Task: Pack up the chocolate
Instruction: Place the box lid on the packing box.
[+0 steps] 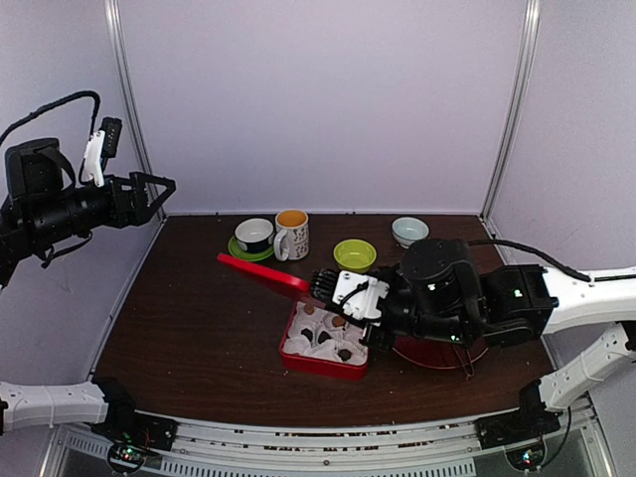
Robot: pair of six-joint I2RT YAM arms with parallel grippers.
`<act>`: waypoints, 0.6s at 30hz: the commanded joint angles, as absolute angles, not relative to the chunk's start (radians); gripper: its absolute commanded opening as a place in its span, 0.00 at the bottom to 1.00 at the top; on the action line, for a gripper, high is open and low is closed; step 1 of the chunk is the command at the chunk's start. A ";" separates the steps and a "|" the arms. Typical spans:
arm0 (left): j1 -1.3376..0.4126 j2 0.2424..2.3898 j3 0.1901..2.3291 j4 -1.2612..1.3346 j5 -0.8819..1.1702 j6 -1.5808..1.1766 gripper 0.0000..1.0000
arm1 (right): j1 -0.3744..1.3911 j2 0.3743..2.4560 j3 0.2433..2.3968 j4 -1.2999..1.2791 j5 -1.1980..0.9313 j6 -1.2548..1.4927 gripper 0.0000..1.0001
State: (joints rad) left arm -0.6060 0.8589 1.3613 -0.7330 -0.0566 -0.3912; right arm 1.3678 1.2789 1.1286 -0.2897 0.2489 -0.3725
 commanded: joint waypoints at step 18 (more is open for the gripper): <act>-0.608 0.908 1.055 -0.488 0.077 -0.473 0.88 | 1.116 1.167 0.930 0.127 -0.173 0.422 0.00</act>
State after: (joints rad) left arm -0.6060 0.9230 1.0977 -0.6193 0.0227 -0.4515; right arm 1.1664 1.1667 0.9665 -0.0185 -0.0544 0.2573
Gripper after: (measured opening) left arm 0.877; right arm 0.115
